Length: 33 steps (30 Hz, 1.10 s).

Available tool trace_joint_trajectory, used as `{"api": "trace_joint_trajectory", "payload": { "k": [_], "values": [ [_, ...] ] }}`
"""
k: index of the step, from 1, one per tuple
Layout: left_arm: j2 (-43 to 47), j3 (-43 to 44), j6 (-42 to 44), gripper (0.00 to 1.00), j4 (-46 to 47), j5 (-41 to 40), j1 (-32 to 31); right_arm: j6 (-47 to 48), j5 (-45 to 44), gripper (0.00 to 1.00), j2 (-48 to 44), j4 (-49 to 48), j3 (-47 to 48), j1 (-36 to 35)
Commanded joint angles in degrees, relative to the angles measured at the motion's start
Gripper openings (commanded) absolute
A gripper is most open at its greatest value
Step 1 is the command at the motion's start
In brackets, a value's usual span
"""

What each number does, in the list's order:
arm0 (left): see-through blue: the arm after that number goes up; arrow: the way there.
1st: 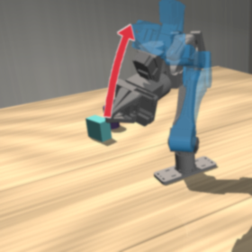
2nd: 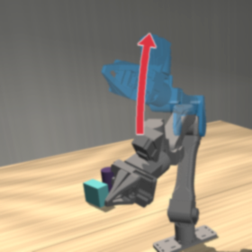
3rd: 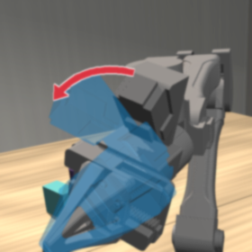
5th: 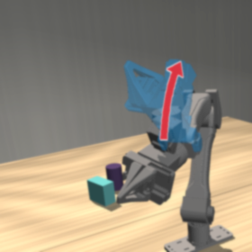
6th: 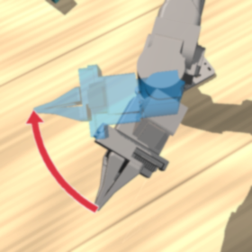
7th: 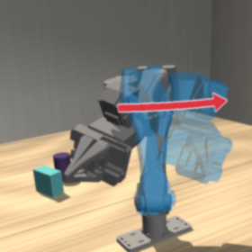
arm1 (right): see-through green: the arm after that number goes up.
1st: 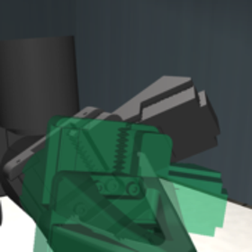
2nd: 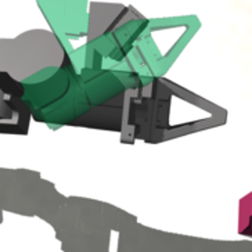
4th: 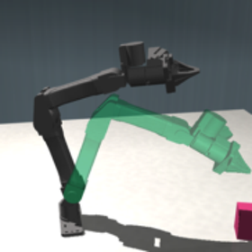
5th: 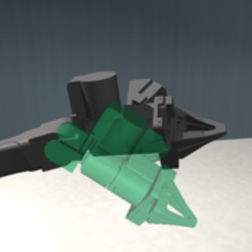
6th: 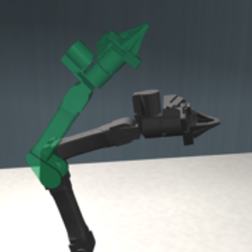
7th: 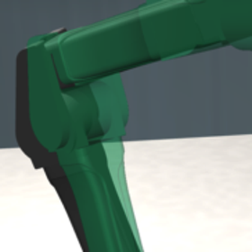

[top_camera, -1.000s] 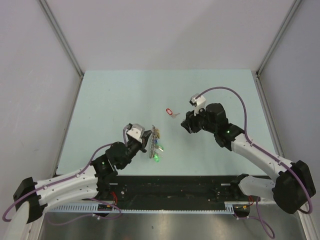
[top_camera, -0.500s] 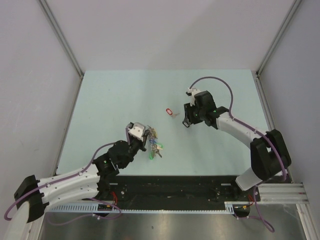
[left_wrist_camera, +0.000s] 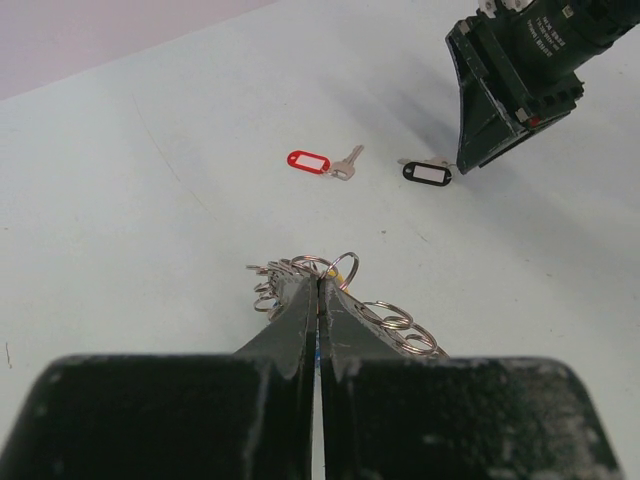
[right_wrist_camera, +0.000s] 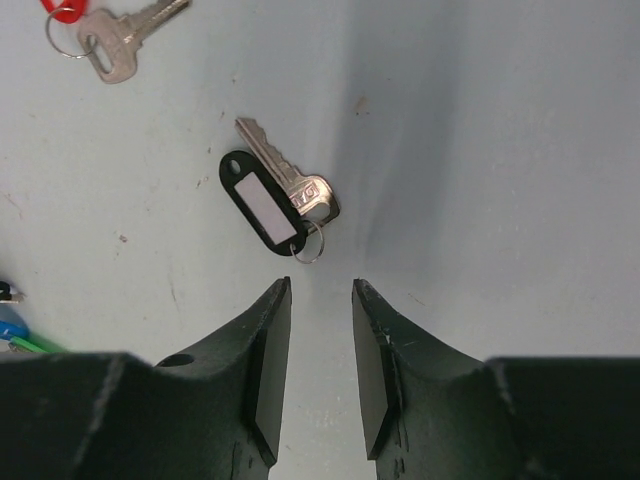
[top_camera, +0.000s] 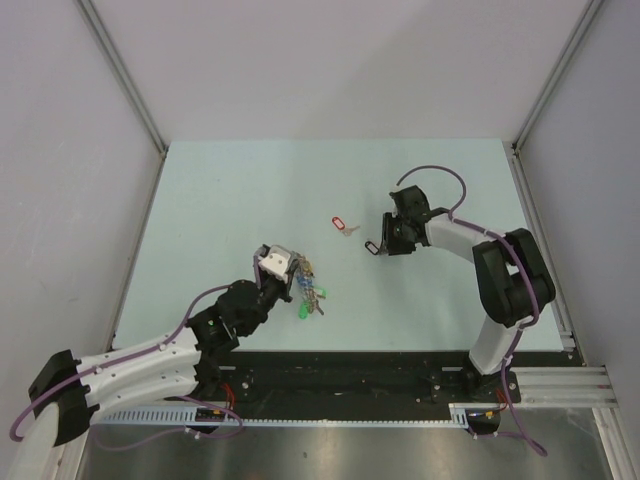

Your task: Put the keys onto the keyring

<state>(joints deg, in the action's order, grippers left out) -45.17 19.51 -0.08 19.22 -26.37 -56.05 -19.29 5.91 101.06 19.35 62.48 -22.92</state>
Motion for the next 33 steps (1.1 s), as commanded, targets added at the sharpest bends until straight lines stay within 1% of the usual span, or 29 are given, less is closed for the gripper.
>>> {"api": "trace_joint_trajectory", "payload": {
  "k": [1,12,15,16,18,19,20,21,22,25,27,28,29,31,33],
  "values": [
    [1.5,0.6,2.7,0.0,5.4,0.5,0.3,-5.3,1.6,0.35,1.8,-2.5,1.9,0.8],
    [1.8,0.2,3.1,0.0,5.0,0.0,0.3,-8.0,3.2,0.25,3.6,-7.1,-0.2,1.8],
    [1.9,0.0,3.1,0.0,5.3,0.1,0.4,-8.0,3.1,0.2,3.4,-7.6,-0.7,1.9],
    [2.0,0.0,3.0,0.0,5.3,0.1,0.3,-7.8,2.9,0.15,3.3,-7.7,-0.8,1.8],
    [1.8,0.0,3.0,0.0,5.3,0.1,0.4,-7.2,2.6,0.11,2.7,-7.5,-1.0,1.8],
    [1.8,0.0,3.0,0.0,5.2,0.0,0.3,-6.7,2.5,0.05,2.2,-7.3,-1.0,1.9],
    [1.8,0.0,3.1,0.01,5.3,0.0,0.3,-6.2,2.4,0.03,1.8,-6.7,-1.0,1.7],
    [1.8,0.0,3.2,0.0,5.2,-0.1,0.3,-4.8,1.9,0.0,0.4,-6.3,-1.0,1.6],
    [1.7,0.0,3.2,0.0,5.2,-0.3,0.3,-3.8,1.3,0.0,-0.4,-5.6,-1.0,1.5],
    [1.8,-0.1,3.3,0.0,5.2,-0.5,0.3,1.2,-1.0,0.0,-4.8,-2.5,-1.0,0.3],
    [1.9,-0.1,3.4,0.0,5.3,-0.6,0.3,4.8,-4.0,0.0,-7.3,1.1,-1.0,-0.7],
    [1.9,-0.1,3.4,0.0,5.3,-0.7,0.3,8.4,-5.4,0.0,-9.6,4.2,-1.0,-1.2],
    [2.0,-0.2,3.5,0.0,5.2,-0.7,0.3,9.6,-10.5,0.0,-10.7,5.8,-1.0,-1.6],
    [2.1,-0.2,3.5,0.01,5.2,-0.9,0.3,13.3,-14.1,0.0,-13.8,10.7,-1.0,-2.2],
    [2.4,-0.2,3.6,0.0,5.1,-1.1,0.3,15.8,-18.1,0.0,-15.4,13.5,-1.0,-2.7]
  ]
}}
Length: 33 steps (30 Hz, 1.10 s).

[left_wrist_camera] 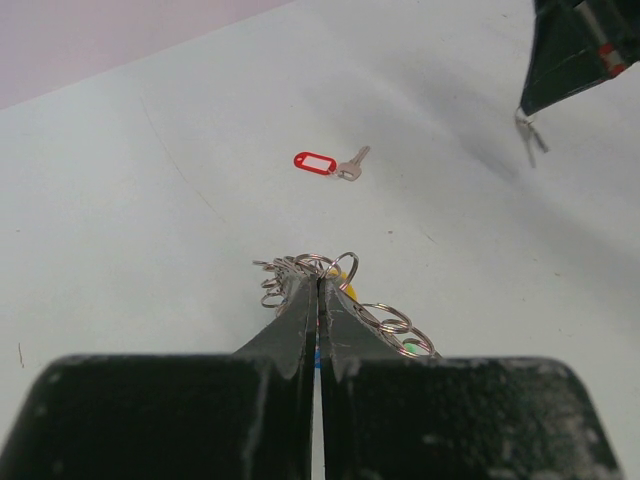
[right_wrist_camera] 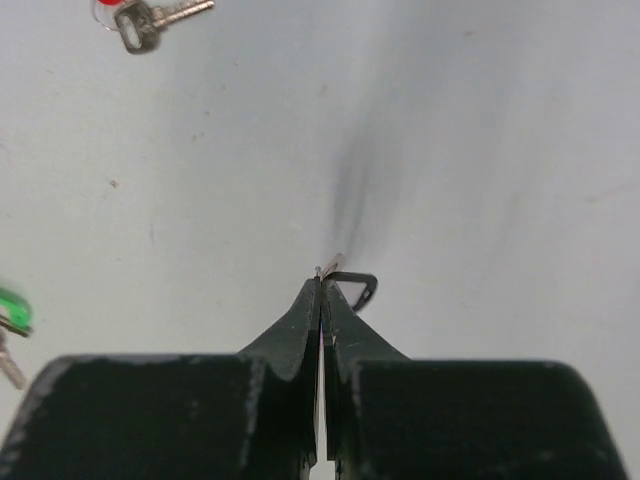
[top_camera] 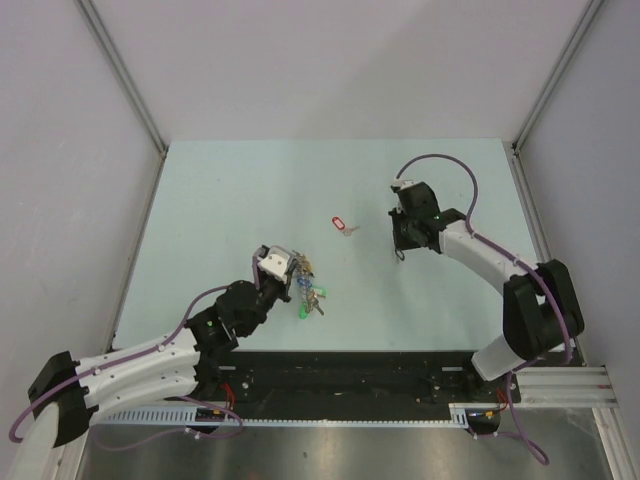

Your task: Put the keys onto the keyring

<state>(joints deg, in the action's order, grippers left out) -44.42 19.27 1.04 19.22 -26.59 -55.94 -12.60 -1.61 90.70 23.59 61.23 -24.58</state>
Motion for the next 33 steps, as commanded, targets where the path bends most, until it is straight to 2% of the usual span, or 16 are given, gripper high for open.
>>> {"api": "trace_joint_trajectory", "payload": {
  "k": [1,5,10,14,21,26,27,28,33],
  "values": [
    [1.6,0.0,2.5,0.0,5.1,-0.9,0.2,10.1,-12.4,0.0,-5.5,11.5,0.3,-2.0],
    [1.7,-0.1,2.9,0.01,5.1,-1.7,0.2,13.9,-19.8,0.0,-5.6,14.4,0.3,-4.3],
    [2.1,-0.3,2.9,0.0,5.2,-1.9,0.2,17.9,-20.3,0.0,-1.5,11.1,0.3,-9.9],
    [1.8,-0.4,3.1,0.0,5.5,-2.3,0.3,20.5,-17.1,0.0,3.2,6.8,0.6,-15.0],
    [1.7,-0.7,3.0,0.01,5.9,-2.2,0.2,21.7,-11.8,0.01,10.5,3.3,3.6,-19.5],
    [2.4,-0.8,2.7,0.01,5.9,-1.9,0.2,20.2,-9.8,0.08,12.4,2.6,6.6,-21.1],
    [2.7,-0.9,2.7,0.0,6.0,-1.9,0.2,19.8,-9.8,0.16,12.1,2.3,6.7,-21.1],
    [2.8,-1.1,2.7,0.0,6.0,-1.9,0.2,19.3,-9.8,0.19,11.6,2.2,6.7,-21.1],
    [3.1,-1.2,2.7,0.0,6.4,-2.0,0.2,17.5,-10.0,0.25,7.4,3.2,5.5,-20.7]
  ]
}}
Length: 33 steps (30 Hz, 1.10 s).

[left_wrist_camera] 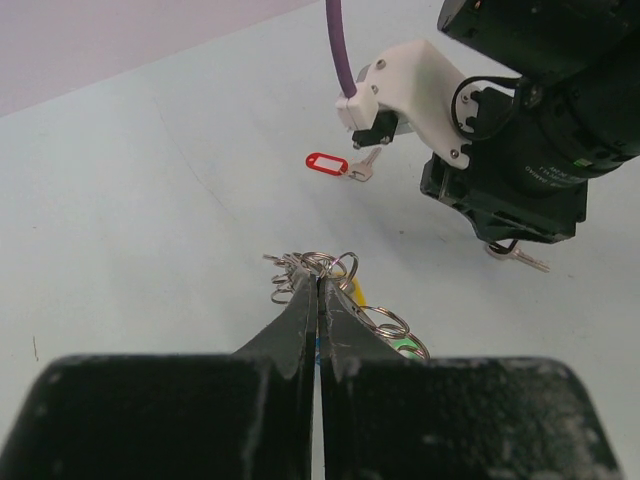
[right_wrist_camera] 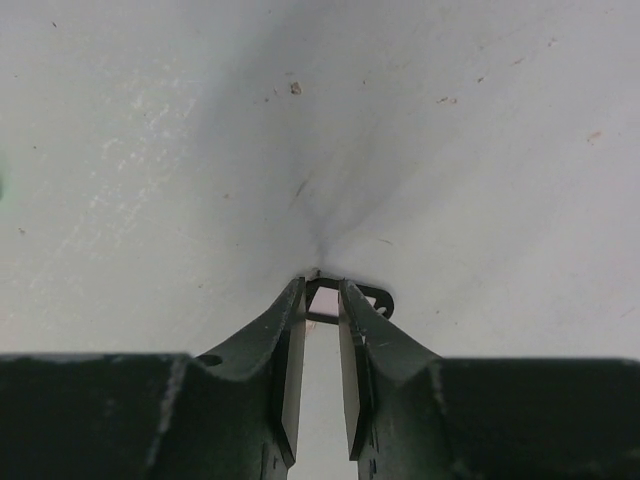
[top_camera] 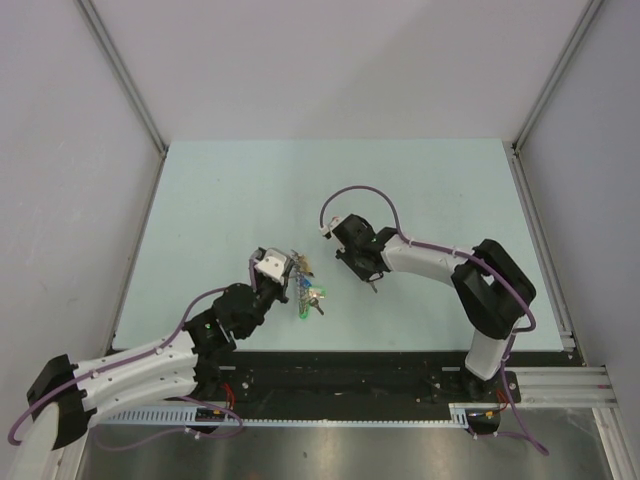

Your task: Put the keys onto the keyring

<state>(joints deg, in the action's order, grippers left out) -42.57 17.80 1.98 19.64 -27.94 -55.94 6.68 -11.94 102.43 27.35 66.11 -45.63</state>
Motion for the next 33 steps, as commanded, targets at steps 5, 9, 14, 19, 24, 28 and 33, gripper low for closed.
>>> {"api": "trace_joint_trajectory", "payload": {
  "k": [5,9,14,19,24,28,33],
  "values": [
    [1.0,0.3,1.6,0.0,5.9,-0.4,0.3,-1.8,2.5,0.25,-8.5,-4.2,-4.8,1.4],
    [1.3,0.2,1.6,0.0,5.9,-0.4,0.2,-1.9,6.4,0.25,-12.0,-11.5,-10.6,2.2],
    [1.2,0.3,1.5,0.0,5.9,-0.4,0.3,-1.7,5.8,0.25,-14.7,-17.4,-16.3,1.5],
    [1.3,0.3,1.5,0.0,5.8,-0.3,0.2,-1.3,3.8,0.26,-13.0,-19.5,-16.7,0.5],
    [1.4,0.3,1.4,0.0,5.6,-0.3,0.2,-1.6,3.8,0.26,-11.2,-21.9,-16.6,-0.4],
    [1.4,0.3,1.4,0.0,5.7,-0.3,0.2,-1.5,3.8,0.25,-10.1,-23.0,-16.7,-0.6],
    [1.2,0.4,1.4,0.0,5.7,0.0,0.2,-1.6,4.0,0.23,-8.8,-23.2,-16.6,-0.3]
  ]
}}
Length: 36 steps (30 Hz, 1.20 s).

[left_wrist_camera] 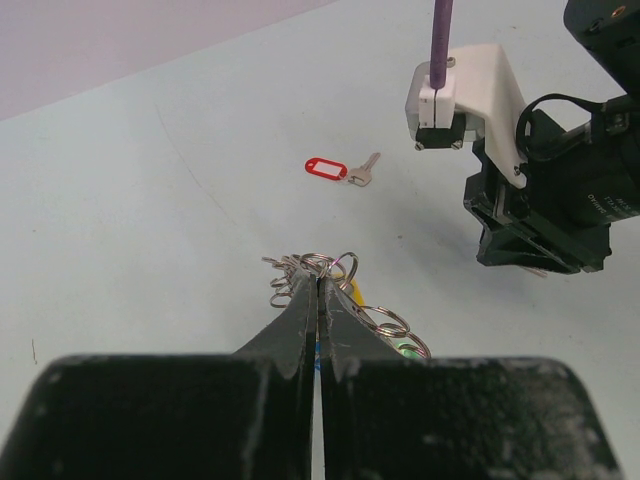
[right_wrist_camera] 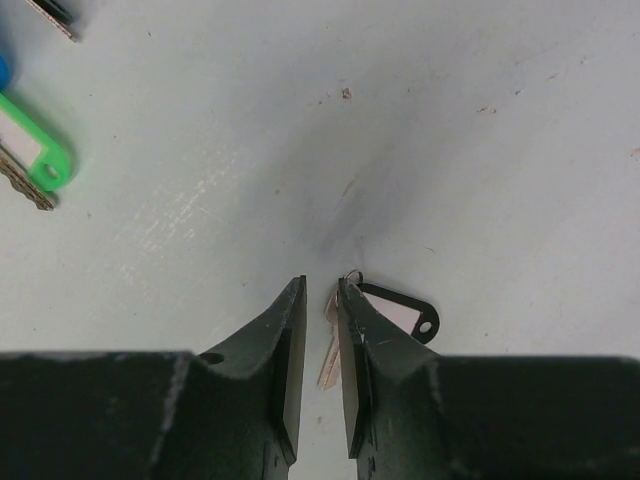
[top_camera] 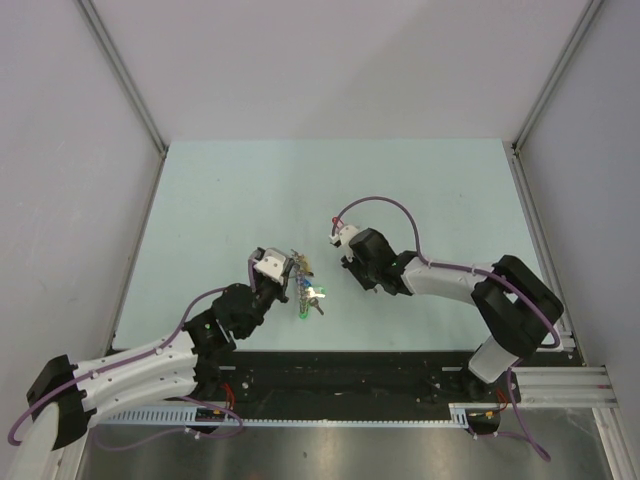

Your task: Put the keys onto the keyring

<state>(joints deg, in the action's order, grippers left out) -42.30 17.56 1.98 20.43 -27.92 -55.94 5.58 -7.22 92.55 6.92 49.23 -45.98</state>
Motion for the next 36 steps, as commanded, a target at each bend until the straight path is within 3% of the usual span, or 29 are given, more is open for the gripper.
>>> {"api": "trace_joint_trajectory", "payload": {
  "k": [1,17,22,25,31,33,36],
  "values": [
    [0.7,0.6,1.4,0.01,4.9,0.0,0.2,-0.7,-0.6,0.22,1.3,-2.7,0.3,0.0],
    [0.9,0.6,1.4,0.0,4.9,0.6,0.2,-2.3,-4.7,0.19,2.5,-0.2,1.7,0.1],
    [0.7,0.6,1.4,0.0,4.9,0.5,0.2,-4.3,-3.6,0.0,1.2,0.9,2.1,0.6],
    [0.9,0.6,1.4,0.0,4.7,0.6,0.2,-6.8,-3.2,0.0,-1.0,2.8,2.4,1.7],
    [0.9,0.7,1.3,0.0,4.7,0.9,0.2,-15.2,-4.9,0.0,-9.7,10.6,4.6,8.9],
    [1.2,0.7,1.2,0.0,4.5,0.9,0.2,-20.2,-3.8,0.0,-14.5,14.0,5.3,16.8],
    [1.4,0.7,1.1,0.0,4.4,0.8,0.2,-24.4,-2.4,0.0,-17.8,15.6,5.4,21.7]
  ]
}}
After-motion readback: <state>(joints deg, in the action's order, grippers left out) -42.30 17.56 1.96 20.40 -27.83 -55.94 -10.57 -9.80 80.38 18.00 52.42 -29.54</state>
